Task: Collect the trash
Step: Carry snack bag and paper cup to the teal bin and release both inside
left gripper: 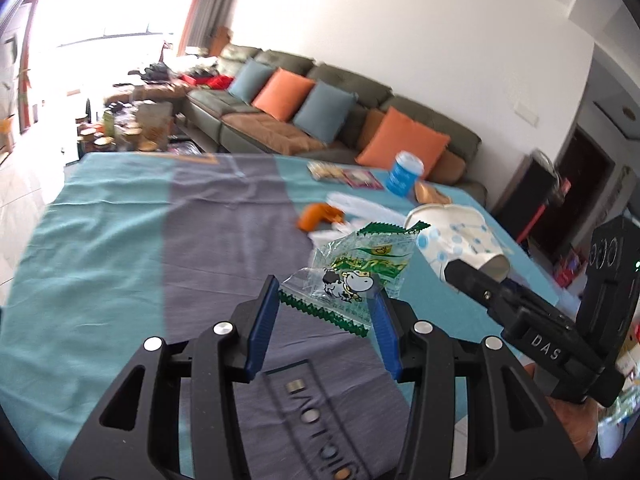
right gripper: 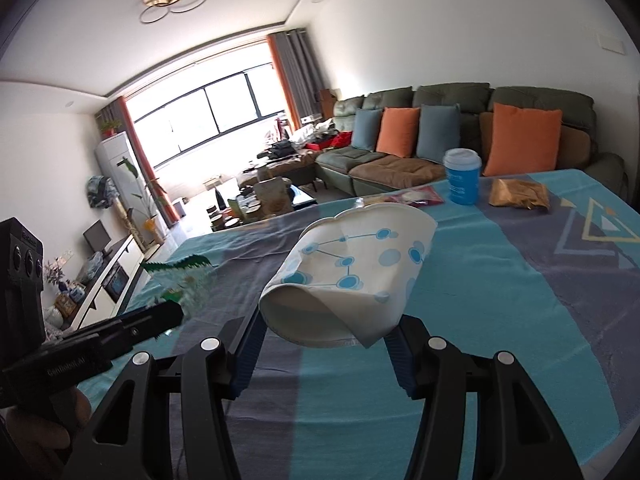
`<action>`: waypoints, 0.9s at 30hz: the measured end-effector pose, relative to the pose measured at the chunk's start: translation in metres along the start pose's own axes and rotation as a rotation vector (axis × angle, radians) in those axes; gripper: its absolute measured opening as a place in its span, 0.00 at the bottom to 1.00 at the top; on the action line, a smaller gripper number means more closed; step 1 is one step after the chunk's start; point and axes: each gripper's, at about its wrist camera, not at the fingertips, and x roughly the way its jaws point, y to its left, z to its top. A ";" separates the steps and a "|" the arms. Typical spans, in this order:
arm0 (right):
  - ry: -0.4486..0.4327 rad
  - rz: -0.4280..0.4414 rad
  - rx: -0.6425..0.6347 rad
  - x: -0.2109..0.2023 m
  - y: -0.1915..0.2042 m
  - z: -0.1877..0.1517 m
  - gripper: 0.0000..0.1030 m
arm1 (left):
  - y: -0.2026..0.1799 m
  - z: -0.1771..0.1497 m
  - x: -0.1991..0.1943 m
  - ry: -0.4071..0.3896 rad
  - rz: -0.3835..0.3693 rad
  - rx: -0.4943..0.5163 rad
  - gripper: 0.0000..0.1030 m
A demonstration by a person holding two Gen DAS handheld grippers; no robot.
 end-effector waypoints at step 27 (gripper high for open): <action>0.000 0.463 -0.395 0.006 0.237 -0.005 0.52 | 0.159 -0.057 -0.260 -0.319 0.483 -0.296 0.44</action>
